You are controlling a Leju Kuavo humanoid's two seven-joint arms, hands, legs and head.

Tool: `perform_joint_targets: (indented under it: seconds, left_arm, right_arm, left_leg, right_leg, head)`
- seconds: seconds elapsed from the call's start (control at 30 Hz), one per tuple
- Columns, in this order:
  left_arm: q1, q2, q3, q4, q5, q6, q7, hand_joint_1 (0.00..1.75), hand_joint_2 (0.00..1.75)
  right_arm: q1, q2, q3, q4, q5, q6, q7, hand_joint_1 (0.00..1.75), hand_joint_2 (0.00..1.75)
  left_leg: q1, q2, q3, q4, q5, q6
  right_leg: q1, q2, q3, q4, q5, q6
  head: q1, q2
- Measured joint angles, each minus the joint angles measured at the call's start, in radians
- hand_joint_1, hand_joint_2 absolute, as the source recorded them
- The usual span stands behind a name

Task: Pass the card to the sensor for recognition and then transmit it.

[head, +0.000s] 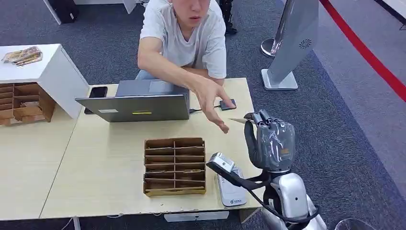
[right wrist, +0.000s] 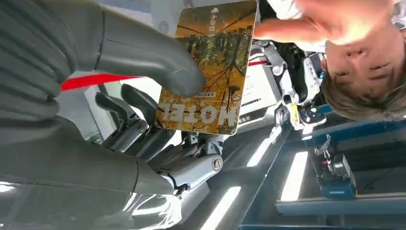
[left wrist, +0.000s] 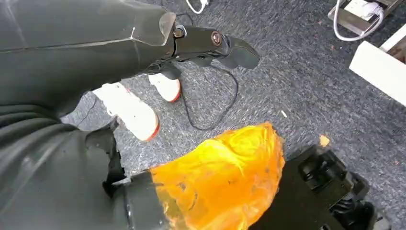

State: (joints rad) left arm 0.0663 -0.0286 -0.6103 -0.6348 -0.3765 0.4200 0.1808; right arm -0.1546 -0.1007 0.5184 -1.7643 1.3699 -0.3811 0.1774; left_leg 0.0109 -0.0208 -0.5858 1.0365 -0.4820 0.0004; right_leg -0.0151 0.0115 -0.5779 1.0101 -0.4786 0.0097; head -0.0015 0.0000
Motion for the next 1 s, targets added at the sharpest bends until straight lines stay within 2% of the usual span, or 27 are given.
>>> perform_joint_targets:
  seconds: [0.33, 0.6, 0.7, 1.0]
  left_arm:
    - [0.015, -0.012, 0.055, -0.009, -0.046, -0.014, 0.001, 0.0, 0.0]
    - [0.032, -0.025, 0.111, -0.016, -0.074, -0.013, -0.021, 0.0, 0.0]
    - [0.036, -0.031, 0.133, -0.016, -0.081, -0.012, -0.032, 0.0, 0.0]
    - [0.036, -0.04, 0.162, -0.016, -0.085, -0.011, -0.04, 0.0, 0.0]
  right_arm:
    - [0.008, 0.0, 0.002, -0.02, -0.134, 0.023, -0.056, 1.75, 1.75]
    - [0.058, 0.0, 0.001, -0.045, -0.472, 0.14, -0.163, 1.75, 1.75]
    - [0.076, 0.0, -0.001, -0.049, -0.563, 0.175, -0.191, 1.75, 1.75]
    - [0.095, 0.0, -0.005, -0.049, -0.626, 0.204, -0.213, 1.75, 1.75]
  left_leg:
    - [0.0, 0.0, 0.0, 0.0, 0.0, 0.0]
    - [0.0, 0.0, 0.0, 0.0, 0.0, 0.0]
    - [0.0, 0.0, 0.0, 0.0, 0.0, 0.0]
    - [0.0, 0.0, 0.0, 0.0, 0.0, 0.0]
  right_leg:
    - [0.0, 0.0, 0.0, 0.0, 0.0, 0.0]
    - [0.0, 0.0, 0.0, 0.0, 0.0, 0.0]
    - [0.0, 0.0, 0.0, 0.0, 0.0, 0.0]
    - [0.0, 0.0, 0.0, 0.0, 0.0, 0.0]
  head:
    - [0.0, 0.0]
    - [0.0, 0.0]
    - [0.0, 0.0]
    - [0.0, 0.0]
